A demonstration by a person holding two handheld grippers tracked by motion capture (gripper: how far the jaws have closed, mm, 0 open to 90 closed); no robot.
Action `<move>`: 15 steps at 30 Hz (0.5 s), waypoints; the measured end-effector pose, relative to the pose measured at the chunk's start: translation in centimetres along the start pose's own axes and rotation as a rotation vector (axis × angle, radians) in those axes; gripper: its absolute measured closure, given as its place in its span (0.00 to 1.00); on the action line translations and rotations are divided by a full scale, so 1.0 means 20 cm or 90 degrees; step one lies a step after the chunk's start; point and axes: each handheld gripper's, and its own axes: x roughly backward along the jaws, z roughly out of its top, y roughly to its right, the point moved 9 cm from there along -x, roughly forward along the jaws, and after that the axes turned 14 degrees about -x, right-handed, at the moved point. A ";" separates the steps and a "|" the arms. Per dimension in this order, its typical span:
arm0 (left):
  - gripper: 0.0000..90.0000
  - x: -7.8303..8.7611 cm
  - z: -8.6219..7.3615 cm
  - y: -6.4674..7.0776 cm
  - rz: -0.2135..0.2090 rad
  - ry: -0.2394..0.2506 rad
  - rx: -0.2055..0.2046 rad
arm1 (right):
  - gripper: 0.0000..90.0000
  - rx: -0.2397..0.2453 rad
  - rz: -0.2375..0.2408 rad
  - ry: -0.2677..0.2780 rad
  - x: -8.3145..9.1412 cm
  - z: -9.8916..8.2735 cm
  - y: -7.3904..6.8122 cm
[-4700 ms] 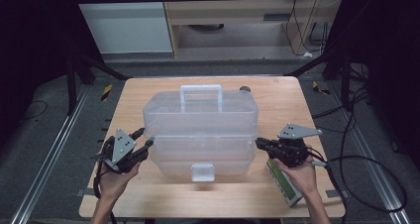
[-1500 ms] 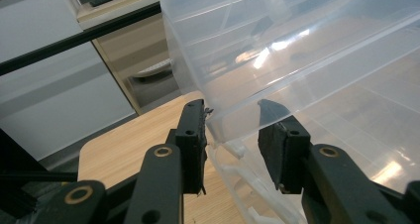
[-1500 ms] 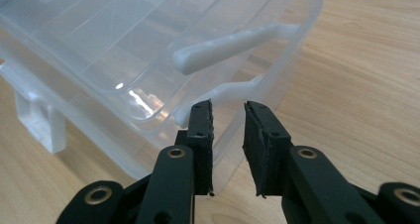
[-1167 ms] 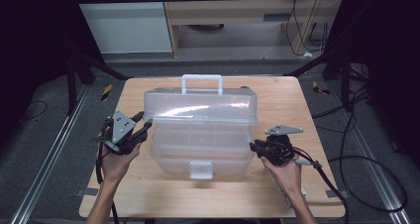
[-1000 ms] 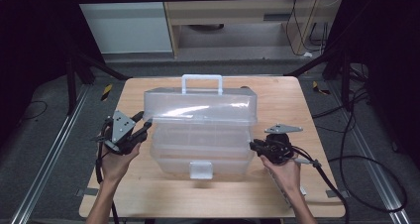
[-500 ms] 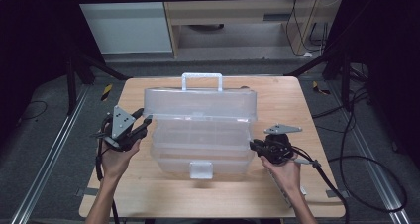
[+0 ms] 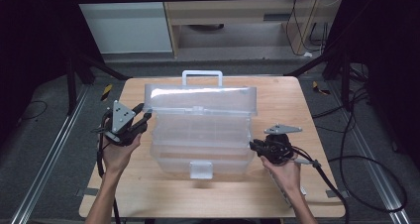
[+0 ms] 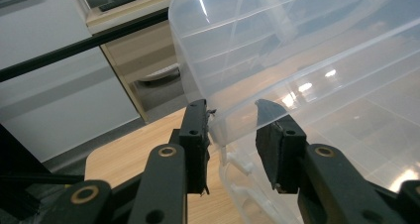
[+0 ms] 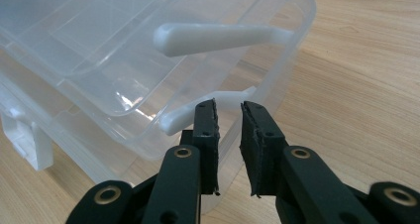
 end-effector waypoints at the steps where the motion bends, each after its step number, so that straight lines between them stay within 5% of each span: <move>1: 0.73 0.00 0.00 0.00 0.000 0.000 0.000 | 0.86 0.000 0.000 0.000 0.00 0.00 0.00; 15: 0.77 -0.03 0.03 -0.03 0.021 0.002 0.003 | 0.86 0.002 -0.001 0.000 0.00 0.00 0.00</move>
